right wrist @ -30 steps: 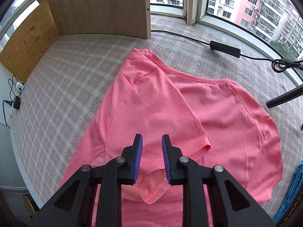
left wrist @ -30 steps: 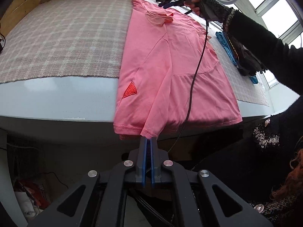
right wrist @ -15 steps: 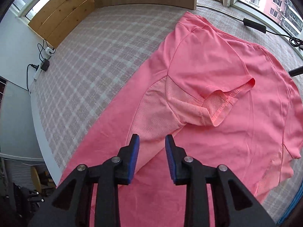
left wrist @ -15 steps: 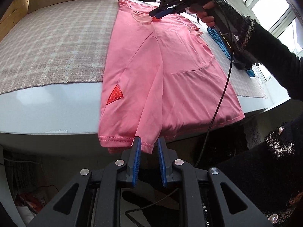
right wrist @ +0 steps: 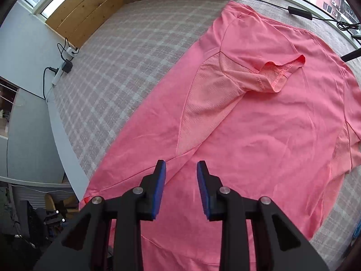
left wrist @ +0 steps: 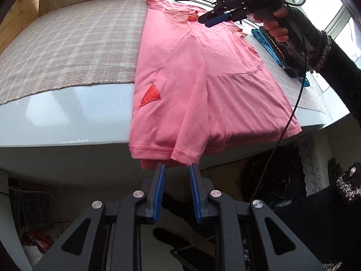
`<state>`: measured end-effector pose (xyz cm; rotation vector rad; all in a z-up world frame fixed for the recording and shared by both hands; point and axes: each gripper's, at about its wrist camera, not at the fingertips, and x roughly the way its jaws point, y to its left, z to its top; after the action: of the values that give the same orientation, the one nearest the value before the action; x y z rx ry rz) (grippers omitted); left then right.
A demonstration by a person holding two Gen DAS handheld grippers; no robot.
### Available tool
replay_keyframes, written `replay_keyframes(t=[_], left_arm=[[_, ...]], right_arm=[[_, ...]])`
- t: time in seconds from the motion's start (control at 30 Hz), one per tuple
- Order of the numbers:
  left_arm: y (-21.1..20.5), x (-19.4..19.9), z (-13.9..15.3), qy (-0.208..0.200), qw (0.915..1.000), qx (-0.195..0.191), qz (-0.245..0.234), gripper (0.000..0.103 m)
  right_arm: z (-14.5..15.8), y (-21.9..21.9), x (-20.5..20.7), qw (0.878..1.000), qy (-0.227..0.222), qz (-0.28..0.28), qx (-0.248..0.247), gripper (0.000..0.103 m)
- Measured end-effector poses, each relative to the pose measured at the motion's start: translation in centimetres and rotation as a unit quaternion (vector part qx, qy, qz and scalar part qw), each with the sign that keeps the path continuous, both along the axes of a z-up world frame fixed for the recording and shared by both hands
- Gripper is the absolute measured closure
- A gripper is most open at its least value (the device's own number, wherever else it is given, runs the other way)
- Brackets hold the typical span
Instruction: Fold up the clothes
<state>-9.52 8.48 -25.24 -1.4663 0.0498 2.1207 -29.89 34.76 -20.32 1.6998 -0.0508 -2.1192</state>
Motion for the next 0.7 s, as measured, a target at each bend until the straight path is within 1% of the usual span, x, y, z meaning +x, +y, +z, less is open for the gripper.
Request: replay_keyframes(t=[0.07, 0.1, 0.13, 0.17, 0.2, 0.23, 0.3, 0.37, 0.43, 0.5, 0.53, 0.57, 0.6, 0.63, 0.67, 0.7], left_arm=[[0.5, -0.6, -0.6, 0.001, 0.9999, -0.001, -0.010, 0.083], [1.0, -0.6, -0.8, 0.001, 0.9998, 0.006, -0.020, 0.083], [1.6, -0.5, -0.9, 0.001, 0.9994, 0.017, -0.031, 0.083], [2.2, -0.2, -0.9, -0.005, 0.9983, 0.036, -0.045, 0.083], [2.9, 0.0, -1.0, -0.012, 0.9965, 0.058, -0.059, 0.083], [3.9, 0.9, -0.8, -0.019, 0.9936, 0.071, -0.085, 0.083], [6.1, 3.0, -0.2, -0.035, 0.9846, 0.094, -0.144, 0.083], [6.2, 4.4, 0.2, -0.030, 0.9837, 0.078, -0.160, 0.083], [6.1, 5.8, 0.6, -0.022, 0.9834, 0.057, -0.171, 0.082], [3.6, 5.1, 0.7, -0.025, 0.9899, 0.050, -0.130, 0.082], [2.2, 4.3, 0.5, -0.022, 0.9940, 0.040, -0.100, 0.080], [0.8, 3.5, 0.3, -0.017, 0.9972, 0.027, -0.068, 0.080], [-0.6, 2.6, 0.1, -0.013, 0.9992, 0.014, -0.036, 0.080], [-1.6, 1.8, -0.1, -0.011, 0.9998, 0.011, -0.010, 0.080], [-2.6, 1.0, -0.2, -0.010, 0.9998, 0.011, 0.015, 0.080], [-3.1, 0.5, -0.4, -0.009, 0.9995, 0.012, 0.026, 0.080]], right_arm=[[-0.5, -1.3, 1.0, 1.000, 0.004, 0.011, 0.007, 0.075], [-0.9, -1.7, 1.3, 1.000, -0.001, 0.017, 0.002, 0.075], [-1.2, -2.1, 1.6, 1.000, -0.005, 0.022, -0.002, 0.075], [-1.4, -2.3, 2.0, 1.000, -0.007, 0.025, 0.000, 0.075], [-1.5, -2.5, 2.4, 1.000, -0.008, 0.027, 0.001, 0.075], [-1.6, -2.4, 2.9, 1.000, -0.010, 0.026, 0.002, 0.075], [-1.8, -2.1, 3.7, 1.000, -0.013, 0.025, 0.004, 0.075], [-1.7, -2.0, 4.2, 1.000, -0.015, 0.022, 0.000, 0.075], [-1.4, -2.2, 4.8, 0.999, -0.009, 0.032, 0.006, 0.075], [-1.1, -2.9, 5.5, 0.999, 0.004, 0.041, 0.009, 0.075], [-1.0, -3.2, 5.8, 0.999, 0.010, 0.046, 0.005, 0.074], [-1.1, -3.6, 6.1, 0.999, 0.013, 0.048, 0.004, 0.070], [-1.4, -4.1, 6.1, 0.999, 0.007, 0.044, 0.014, 0.066], [-1.8, -4.5, 6.0, 0.999, 0.001, 0.038, 0.024, 0.063], [-2.2, -4.6, 5.8, 0.999, -0.001, 0.026, 0.036, 0.063], [-2.5, -4.6, 5.6, 0.999, -0.004, 0.014, 0.045, 0.063]])
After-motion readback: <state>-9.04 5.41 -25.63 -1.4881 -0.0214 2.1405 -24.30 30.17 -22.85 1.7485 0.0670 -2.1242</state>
